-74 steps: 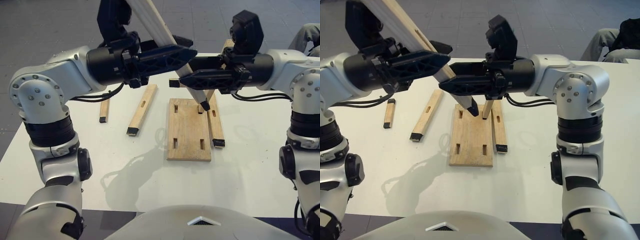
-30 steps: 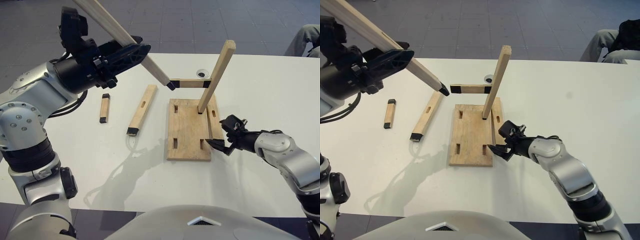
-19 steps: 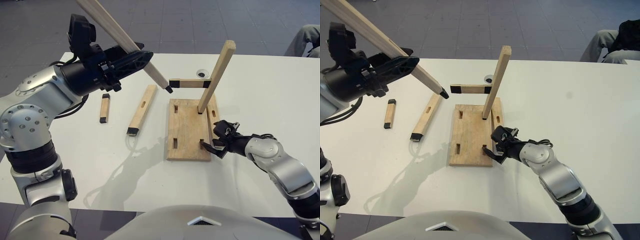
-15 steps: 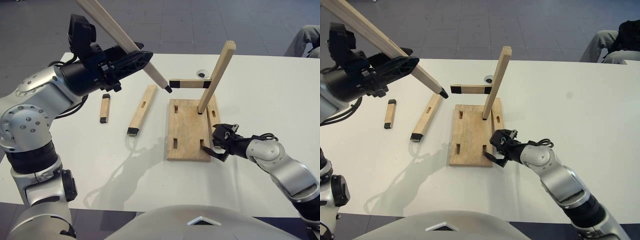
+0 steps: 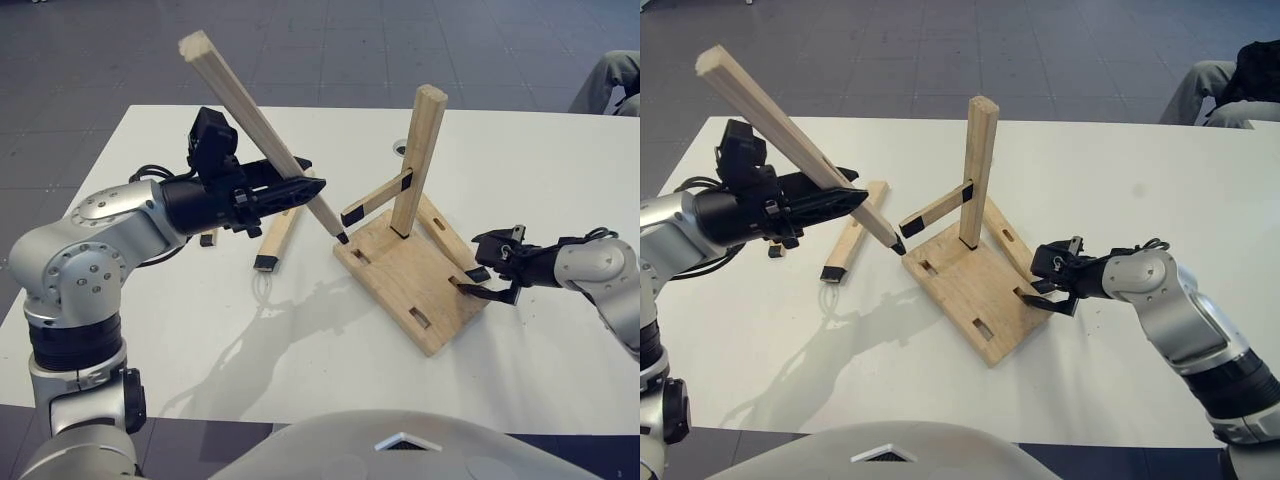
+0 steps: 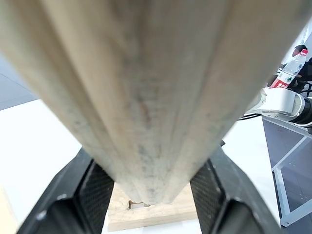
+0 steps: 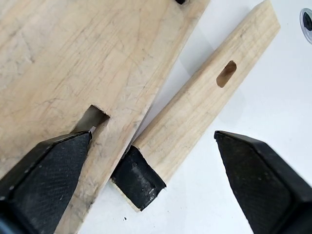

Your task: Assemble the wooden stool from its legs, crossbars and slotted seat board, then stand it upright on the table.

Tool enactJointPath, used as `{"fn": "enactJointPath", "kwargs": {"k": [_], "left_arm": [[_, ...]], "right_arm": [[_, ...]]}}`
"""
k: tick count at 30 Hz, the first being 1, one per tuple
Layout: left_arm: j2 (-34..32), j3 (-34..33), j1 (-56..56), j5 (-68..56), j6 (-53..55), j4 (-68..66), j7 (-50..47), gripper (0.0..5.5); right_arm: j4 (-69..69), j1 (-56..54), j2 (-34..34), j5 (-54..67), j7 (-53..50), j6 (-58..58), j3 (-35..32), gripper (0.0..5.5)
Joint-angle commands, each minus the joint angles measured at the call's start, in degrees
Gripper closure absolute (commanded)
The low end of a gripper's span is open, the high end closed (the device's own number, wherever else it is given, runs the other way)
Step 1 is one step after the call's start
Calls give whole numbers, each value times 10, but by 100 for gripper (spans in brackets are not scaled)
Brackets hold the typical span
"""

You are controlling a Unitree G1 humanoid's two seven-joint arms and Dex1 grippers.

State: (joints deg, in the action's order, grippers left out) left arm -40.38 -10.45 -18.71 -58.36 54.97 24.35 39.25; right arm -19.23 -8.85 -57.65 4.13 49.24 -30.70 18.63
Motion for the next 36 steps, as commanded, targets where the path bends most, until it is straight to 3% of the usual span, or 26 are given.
{"fn": "enactJointPath", "kwargs": {"k": [1,7,13,36], "left_arm": [[9,-4,14,1,-4,19,-19,345],[31,53,76,56,-34,42,-23,345],[52,107,107,144,-108,-24,7,345],[141,130,73,213,-165,-82,-6,345]], "right_arm": [[-16,9,12,-6,1,-8,-12,86],[-16,7,16,-9,5,-7,-18,86],[-11,2,19,-15,10,-1,-21,86],[15,-29,45,-50,52,17,-12,86]]}}
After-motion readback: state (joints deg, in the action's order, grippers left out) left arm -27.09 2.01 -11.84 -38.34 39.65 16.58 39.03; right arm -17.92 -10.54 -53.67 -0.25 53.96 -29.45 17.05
